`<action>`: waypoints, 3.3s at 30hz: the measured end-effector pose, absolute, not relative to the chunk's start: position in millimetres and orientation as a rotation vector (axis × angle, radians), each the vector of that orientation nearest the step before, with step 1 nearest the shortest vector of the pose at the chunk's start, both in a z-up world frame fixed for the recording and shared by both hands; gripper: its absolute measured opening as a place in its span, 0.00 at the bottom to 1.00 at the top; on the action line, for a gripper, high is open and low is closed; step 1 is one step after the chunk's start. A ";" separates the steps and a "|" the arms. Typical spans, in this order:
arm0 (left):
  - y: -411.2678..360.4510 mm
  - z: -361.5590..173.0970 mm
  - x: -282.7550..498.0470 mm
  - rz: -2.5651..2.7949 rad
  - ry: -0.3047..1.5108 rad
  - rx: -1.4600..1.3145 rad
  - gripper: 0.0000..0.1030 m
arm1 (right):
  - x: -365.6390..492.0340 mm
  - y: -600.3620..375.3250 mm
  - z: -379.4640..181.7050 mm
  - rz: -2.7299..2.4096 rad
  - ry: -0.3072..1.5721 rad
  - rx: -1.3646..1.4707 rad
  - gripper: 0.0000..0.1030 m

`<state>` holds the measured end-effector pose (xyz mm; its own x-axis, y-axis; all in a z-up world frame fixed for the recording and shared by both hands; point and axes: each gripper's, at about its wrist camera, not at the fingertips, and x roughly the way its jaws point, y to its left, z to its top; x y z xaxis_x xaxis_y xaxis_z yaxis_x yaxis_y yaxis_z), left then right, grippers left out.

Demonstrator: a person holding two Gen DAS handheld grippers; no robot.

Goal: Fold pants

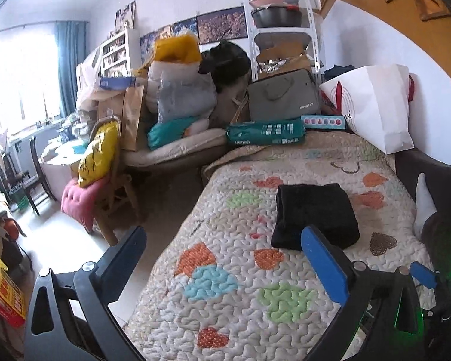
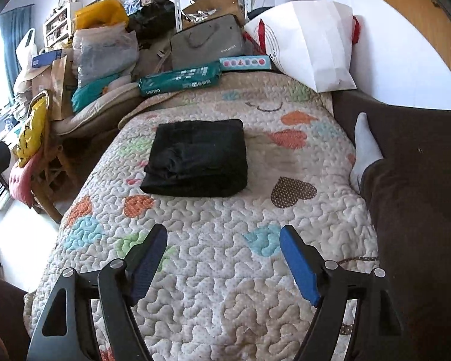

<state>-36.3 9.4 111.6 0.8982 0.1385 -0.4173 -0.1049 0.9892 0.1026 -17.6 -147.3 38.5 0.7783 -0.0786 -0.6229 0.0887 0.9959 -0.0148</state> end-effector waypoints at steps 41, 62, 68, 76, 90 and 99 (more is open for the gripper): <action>-5.8 72.8 -13.9 -0.021 0.671 0.114 1.00 | -12.6 -147.5 27.0 -0.089 0.706 0.021 0.83; -7.3 56.4 -11.4 -0.044 0.739 0.097 1.00 | -12.0 -142.3 21.9 -0.082 0.721 0.006 0.84; -6.3 56.4 -10.6 -0.042 0.746 0.085 1.00 | -12.0 -141.9 21.8 -0.083 0.722 0.006 0.84; -2.9 54.9 -8.8 -0.036 0.758 0.067 1.00 | -10.9 -142.8 17.1 -0.083 0.734 0.006 0.85; 2.7 49.1 -5.5 -0.024 0.784 0.050 1.00 | -9.7 -143.3 15.9 -0.083 0.739 0.005 0.85; 6.1 45.6 -2.8 -0.012 0.797 0.047 1.00 | -9.6 -144.1 15.6 -0.083 0.738 0.005 0.85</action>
<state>-2.8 6.1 45.6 0.6990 0.0074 -0.7151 0.0284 0.9989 0.0380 -9.6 -144.1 15.6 0.7364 -0.0738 -0.6725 0.0770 0.9967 -0.0249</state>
